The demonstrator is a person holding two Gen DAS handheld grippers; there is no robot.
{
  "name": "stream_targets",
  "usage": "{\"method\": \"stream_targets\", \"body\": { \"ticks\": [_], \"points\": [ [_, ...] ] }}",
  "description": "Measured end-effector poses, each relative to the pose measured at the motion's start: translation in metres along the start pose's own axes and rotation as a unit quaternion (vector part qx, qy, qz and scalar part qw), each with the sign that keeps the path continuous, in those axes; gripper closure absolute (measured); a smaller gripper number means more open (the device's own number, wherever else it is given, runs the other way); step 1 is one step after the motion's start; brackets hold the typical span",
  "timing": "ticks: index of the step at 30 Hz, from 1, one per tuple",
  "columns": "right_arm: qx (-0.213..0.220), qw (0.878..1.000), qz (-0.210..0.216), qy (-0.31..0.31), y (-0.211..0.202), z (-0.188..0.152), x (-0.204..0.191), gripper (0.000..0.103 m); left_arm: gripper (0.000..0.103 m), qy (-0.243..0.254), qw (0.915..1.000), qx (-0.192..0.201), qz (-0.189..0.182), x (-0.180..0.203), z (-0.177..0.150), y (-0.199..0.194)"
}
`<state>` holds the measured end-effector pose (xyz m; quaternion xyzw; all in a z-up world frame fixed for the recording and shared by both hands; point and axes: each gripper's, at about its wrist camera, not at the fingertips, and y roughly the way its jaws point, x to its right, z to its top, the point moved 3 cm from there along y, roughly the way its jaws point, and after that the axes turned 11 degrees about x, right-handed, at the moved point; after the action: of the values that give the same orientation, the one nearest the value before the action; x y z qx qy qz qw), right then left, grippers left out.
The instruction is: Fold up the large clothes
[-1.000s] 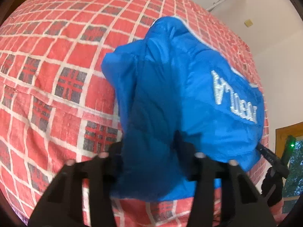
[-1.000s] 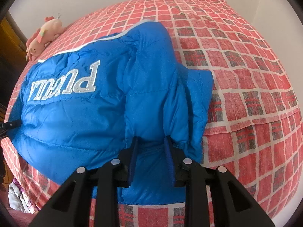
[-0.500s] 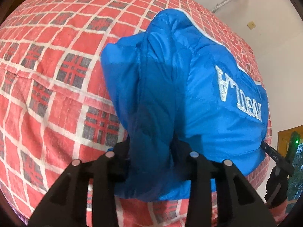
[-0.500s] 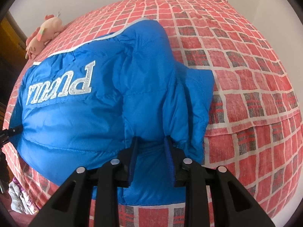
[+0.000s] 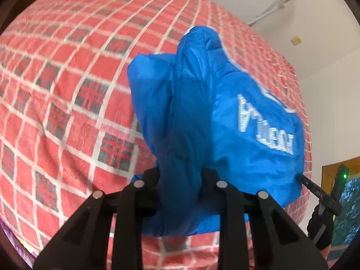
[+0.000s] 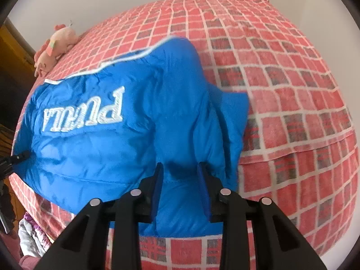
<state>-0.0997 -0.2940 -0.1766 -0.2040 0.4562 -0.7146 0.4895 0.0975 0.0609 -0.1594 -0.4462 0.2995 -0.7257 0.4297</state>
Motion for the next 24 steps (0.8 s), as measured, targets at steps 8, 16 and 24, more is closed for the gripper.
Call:
{"method": "stream_targets", "body": {
  "ticks": [8,16,24],
  "points": [
    [0.022,1.000,0.005,-0.016,-0.031,0.019,-0.005,0.072,0.081,0.073,0.9970,0.017,-0.019,0.069,0.013,-0.035],
    [0.035,0.999,0.006,-0.025,-0.048,0.027,-0.008,0.070,0.079,0.157,0.9838,0.003,-0.087,0.149,0.003,-0.033],
    [0.031,0.999,0.009,-0.021,-0.045,0.022,-0.001,0.070,0.076,0.209,0.9676,-0.057,-0.130,0.199,-0.026,0.012]
  ]
}}
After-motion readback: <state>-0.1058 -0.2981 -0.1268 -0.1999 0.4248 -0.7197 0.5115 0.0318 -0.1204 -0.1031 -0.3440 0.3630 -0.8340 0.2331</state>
